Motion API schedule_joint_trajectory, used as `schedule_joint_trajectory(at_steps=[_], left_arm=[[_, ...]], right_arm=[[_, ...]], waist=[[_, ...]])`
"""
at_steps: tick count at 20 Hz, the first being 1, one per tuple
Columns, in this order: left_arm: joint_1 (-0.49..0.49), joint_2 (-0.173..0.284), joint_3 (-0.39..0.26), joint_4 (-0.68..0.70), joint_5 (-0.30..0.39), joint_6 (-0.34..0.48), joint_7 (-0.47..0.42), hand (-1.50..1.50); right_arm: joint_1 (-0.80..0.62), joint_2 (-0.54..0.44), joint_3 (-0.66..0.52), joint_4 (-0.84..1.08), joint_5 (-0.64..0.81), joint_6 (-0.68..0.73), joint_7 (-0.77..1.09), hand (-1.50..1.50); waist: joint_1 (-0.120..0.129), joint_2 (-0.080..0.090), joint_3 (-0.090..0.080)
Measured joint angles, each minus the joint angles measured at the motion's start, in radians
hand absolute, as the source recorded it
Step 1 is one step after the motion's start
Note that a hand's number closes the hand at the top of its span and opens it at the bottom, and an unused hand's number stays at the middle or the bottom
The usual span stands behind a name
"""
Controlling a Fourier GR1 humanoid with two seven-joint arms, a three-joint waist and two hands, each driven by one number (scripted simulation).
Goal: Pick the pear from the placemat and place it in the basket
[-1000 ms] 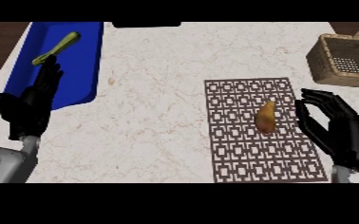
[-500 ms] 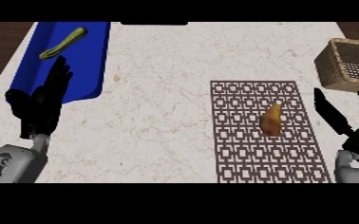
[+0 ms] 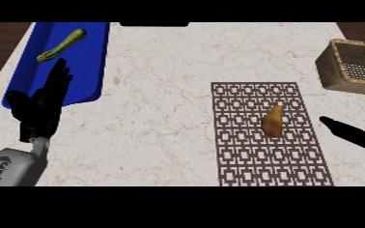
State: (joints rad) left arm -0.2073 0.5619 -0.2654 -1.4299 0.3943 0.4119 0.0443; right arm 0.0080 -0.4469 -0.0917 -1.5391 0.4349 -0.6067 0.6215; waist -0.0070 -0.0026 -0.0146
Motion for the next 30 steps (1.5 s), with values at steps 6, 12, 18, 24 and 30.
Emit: schedule_joint_trajectory(at_steps=[6,12,18,24,30], left_arm=[[0.0,-0.002,0.009,0.007,-0.002,0.002,0.0,0.0],[-0.004,-0.002,0.028,0.015,0.001,-0.015,0.004,0.0],[0.005,-0.018,0.036,0.011,-0.013,-0.036,0.002,0.0],[-0.006,-0.02,0.065,0.021,-0.023,-0.066,0.003,0.0],[0.012,-0.051,0.073,0.007,-0.054,-0.072,0.005,0.0]], right_arm=[[-0.002,-0.091,0.084,-0.185,-0.072,0.31,0.327,-1.5],[-0.022,-0.155,0.082,-0.442,-0.159,0.462,0.539,-1.5],[0.008,-0.11,0.091,-0.588,-0.089,0.473,0.594,-1.5],[0.0,-0.018,0.098,-0.565,-0.006,0.458,0.568,-1.5],[0.009,0.095,0.144,-0.51,0.106,0.433,0.52,-1.5]], waist=[[-0.011,-0.008,0.002],[-0.011,-0.006,0.008],[-0.002,-0.002,0.012],[0.006,0.002,0.013],[0.008,0.003,0.014]])
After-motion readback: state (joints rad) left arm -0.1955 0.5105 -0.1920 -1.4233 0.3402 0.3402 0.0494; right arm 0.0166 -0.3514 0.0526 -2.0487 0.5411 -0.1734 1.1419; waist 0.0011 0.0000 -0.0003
